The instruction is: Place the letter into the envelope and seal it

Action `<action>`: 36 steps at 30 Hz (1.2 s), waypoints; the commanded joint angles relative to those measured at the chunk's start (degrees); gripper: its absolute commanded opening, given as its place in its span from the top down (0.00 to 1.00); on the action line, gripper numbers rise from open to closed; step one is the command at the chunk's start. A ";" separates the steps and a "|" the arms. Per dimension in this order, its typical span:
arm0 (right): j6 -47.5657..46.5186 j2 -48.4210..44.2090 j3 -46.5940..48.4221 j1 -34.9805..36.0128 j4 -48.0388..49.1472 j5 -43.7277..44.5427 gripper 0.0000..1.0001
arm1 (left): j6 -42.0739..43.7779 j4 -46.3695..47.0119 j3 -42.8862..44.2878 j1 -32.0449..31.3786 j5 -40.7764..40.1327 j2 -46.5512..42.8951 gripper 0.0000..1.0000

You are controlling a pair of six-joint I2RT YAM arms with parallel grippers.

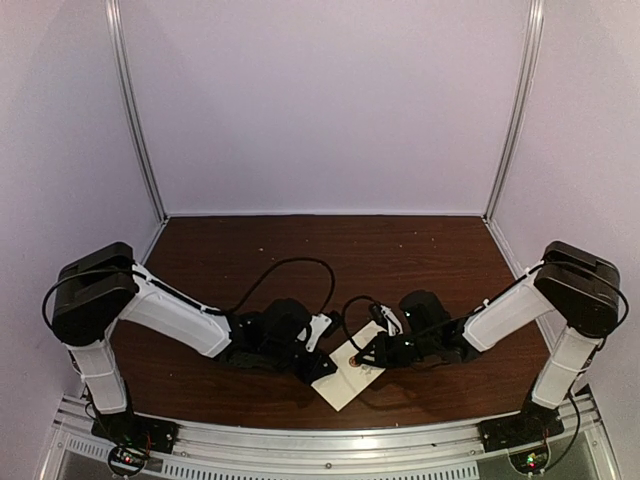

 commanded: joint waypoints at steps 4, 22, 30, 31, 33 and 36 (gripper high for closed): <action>0.62 -0.92 -1.08 0.22 -3.40 4.19 1.00 | -1.62 0.13 -1.21 0.80 -0.60 2.18 0.93; -0.73 -2.05 -2.82 0.18 -7.06 6.54 1.00 | -2.53 -1.05 -1.26 1.46 -1.98 2.30 0.94; -1.47 -2.68 -2.99 0.13 -9.44 8.01 1.00 | -2.49 -0.89 -1.19 1.46 -2.19 2.10 0.94; -1.47 -2.82 -3.00 0.13 -9.68 8.20 1.00 | -2.45 -0.88 -1.19 1.46 -2.31 2.09 0.94; -1.47 -3.15 -3.02 0.17 -10.09 8.37 1.00 | -2.38 -0.83 -1.14 1.50 -2.32 2.04 0.94; -1.47 -3.82 -3.14 0.11 -10.78 8.64 1.00 | -2.36 -0.68 -1.05 1.47 -2.40 1.89 0.94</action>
